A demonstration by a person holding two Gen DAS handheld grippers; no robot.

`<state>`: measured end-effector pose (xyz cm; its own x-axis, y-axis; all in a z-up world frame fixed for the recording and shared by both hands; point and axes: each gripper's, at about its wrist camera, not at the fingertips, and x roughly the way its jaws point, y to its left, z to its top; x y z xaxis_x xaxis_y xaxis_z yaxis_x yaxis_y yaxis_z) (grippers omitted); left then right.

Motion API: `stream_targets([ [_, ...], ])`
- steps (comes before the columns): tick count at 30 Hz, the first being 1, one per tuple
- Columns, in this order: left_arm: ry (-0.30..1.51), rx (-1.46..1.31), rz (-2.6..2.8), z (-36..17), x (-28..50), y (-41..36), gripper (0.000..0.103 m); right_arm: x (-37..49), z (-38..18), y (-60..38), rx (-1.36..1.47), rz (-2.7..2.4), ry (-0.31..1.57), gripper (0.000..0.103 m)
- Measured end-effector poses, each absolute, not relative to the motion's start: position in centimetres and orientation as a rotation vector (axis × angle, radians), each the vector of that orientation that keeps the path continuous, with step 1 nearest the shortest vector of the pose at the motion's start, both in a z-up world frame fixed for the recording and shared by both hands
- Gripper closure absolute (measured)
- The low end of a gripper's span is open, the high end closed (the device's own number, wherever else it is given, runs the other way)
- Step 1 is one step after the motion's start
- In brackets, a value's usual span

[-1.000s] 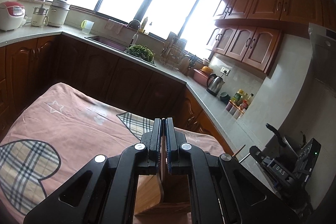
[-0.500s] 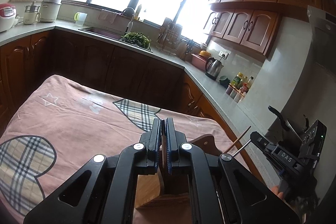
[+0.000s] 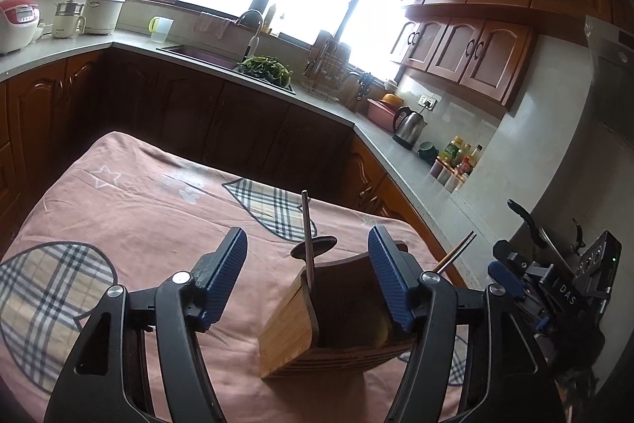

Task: Organize utensils
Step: 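Lower the metal utensil into the holder and open the left tool while the right tool releases its chopstick, then move both open tools back down over the remaining utensils on the cloth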

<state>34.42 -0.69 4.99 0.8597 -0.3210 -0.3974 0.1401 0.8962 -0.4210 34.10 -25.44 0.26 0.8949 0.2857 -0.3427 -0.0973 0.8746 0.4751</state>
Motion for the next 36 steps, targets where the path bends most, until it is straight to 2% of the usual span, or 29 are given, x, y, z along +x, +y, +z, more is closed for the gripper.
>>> stream_targets([
  [3, 0.485, -0.393, -0.239, 4.9, 33.4, -0.3, 0.028, 33.2, 0.4, -25.6, 0.474, 0.209, 0.419, 0.031],
  [5, 0.498, -0.383, -0.223, 4.8, 32.8, -0.2, 0.023, 32.4, 0.4, -25.7, 0.471, 0.209, 0.42, 0.029],
  [11, 0.53, -0.37, -0.221, 4.7, 30.5, 0.4, 0.02, 30.0, 0.5, -25.7, 0.462, 0.222, 0.439, 0.021],
  [13, 0.532, -0.363, -0.216, 4.7, 29.5, 0.5, 0.016, 29.0, 0.4, -25.6, 0.463, 0.226, 0.446, 0.016],
  [17, 0.535, -0.355, -0.22, 4.6, 27.4, 0.8, 0.014, 27.1, 0.2, -25.5, 0.461, 0.237, 0.464, 0.014],
  [21, 0.564, -0.338, -0.236, 4.0, 25.7, 0.7, 0.013, 25.2, -0.2, -25.4, 0.487, 0.258, 0.495, 0.002],
  [36, 0.647, -0.282, -0.254, 1.6, 19.0, 0.2, 0.01, 17.2, -2.2, -25.8, 0.505, 0.229, 0.576, 0.002],
])
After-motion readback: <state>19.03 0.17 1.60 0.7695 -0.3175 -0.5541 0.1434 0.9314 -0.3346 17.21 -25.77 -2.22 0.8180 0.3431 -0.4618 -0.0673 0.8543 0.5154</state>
